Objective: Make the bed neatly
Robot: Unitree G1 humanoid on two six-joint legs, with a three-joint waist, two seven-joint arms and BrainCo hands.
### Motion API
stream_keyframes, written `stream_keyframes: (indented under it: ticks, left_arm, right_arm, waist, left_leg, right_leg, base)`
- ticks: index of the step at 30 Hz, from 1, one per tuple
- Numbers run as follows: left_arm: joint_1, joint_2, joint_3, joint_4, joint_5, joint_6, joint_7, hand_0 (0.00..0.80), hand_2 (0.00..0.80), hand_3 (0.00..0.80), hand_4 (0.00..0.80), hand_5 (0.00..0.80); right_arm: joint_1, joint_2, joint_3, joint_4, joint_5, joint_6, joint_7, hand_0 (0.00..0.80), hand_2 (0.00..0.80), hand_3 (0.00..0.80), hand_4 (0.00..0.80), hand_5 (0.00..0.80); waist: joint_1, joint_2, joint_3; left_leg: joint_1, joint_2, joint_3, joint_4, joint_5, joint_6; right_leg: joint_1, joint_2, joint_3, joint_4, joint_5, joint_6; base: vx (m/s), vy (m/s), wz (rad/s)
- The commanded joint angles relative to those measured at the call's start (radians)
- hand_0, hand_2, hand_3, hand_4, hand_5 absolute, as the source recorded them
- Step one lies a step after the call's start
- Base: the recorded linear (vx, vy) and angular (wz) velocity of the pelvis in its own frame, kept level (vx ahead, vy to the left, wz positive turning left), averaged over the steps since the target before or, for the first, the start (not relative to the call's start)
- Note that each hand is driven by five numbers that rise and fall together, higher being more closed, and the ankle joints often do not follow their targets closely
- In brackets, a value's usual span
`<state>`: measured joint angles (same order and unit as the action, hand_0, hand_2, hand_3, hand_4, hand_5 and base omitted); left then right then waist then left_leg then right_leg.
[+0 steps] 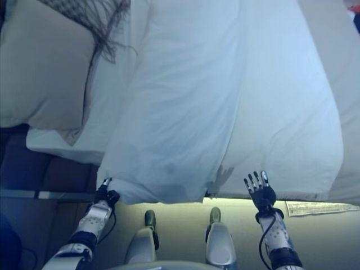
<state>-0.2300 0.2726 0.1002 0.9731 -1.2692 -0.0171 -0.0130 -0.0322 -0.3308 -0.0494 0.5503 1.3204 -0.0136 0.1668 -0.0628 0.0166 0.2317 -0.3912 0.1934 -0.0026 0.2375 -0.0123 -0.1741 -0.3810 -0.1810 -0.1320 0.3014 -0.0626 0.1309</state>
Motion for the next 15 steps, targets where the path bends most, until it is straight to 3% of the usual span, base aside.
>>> stream_keyframes:
  ticks: [1,5,15]
  left_arm:
    - [0.074,0.067,0.036,0.135,0.012,-0.032,0.082,0.800,0.800,0.800,0.800,0.800]
    - [0.087,0.061,0.026,0.180,0.062,-0.024,0.051,0.800,0.800,0.800,0.800,0.800]
    - [0.097,0.067,0.018,0.144,0.082,-0.073,0.009,0.800,0.800,0.800,0.800,0.800]
  right_arm:
    - [0.012,-0.013,0.002,-0.094,0.039,-0.058,0.026,0.000,0.000,0.000,0.000,0.000]
    - [0.005,-0.020,-0.003,-0.107,0.053,-0.069,0.051,0.000,0.000,0.000,0.000,0.000]
    - [-0.038,-0.027,-0.029,-0.193,0.040,-0.099,0.080,0.000,0.000,0.000,0.000,0.000]
  waist:
    - [0.025,-0.062,-0.005]
    - [0.024,-0.072,0.008]
    - [0.032,-0.084,0.056]
  left_leg:
    - [-0.099,0.029,-0.021,0.013,0.076,0.014]
    - [-0.174,0.020,-0.044,0.049,0.075,0.013]
    - [-0.345,0.011,-0.071,0.096,0.092,0.010]
  right_leg:
    - [-0.068,-0.079,0.072,-0.069,0.128,0.062]
    - [-0.132,-0.077,0.092,-0.048,0.132,0.060]
    - [-0.308,-0.079,0.097,0.004,0.146,0.062]
  base:
    - [-0.067,-0.002,0.02]
    - [-0.085,-0.015,0.05]
    - [-0.119,0.015,0.03]
